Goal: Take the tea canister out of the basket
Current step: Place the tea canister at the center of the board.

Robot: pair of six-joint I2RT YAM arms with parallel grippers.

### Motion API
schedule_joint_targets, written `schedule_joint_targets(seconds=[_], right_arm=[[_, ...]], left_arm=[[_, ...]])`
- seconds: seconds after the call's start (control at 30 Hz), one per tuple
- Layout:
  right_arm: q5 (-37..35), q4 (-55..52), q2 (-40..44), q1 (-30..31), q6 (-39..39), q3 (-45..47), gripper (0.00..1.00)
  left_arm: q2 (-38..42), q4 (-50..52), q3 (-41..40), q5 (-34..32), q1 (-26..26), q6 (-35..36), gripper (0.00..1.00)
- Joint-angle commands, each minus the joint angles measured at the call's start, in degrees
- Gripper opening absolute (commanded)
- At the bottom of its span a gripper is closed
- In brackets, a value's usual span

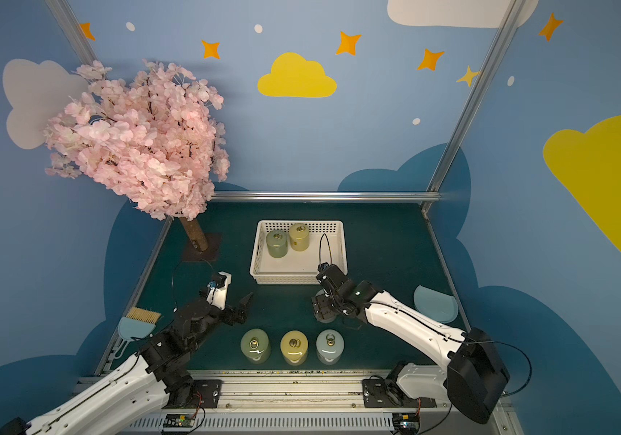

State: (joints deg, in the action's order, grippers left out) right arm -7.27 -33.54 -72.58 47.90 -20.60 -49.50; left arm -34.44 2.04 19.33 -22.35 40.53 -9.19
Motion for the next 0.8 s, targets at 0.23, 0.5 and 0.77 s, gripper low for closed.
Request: schedule_joint_targets(seconds=[0.23, 0.5, 0.77], right_arm=[[0.32, 4.61, -0.26, 0.80, -1.98, 2.34, 0.53], [0.41, 5.19, -1.35, 0.97, -2.26, 3.09, 0.53], [0.16, 5.07, -1.87, 1.15, -2.69, 3.60, 0.54]], left_arm=[[0.80, -0.64, -0.53, -0.50, -0.12, 0.19, 1.00], [0.79, -0.72, -0.52, -0.51, -0.18, 0.18, 1.00], [0.78, -0.64, -0.54, -0.50, -0.22, 0.23, 1.00]])
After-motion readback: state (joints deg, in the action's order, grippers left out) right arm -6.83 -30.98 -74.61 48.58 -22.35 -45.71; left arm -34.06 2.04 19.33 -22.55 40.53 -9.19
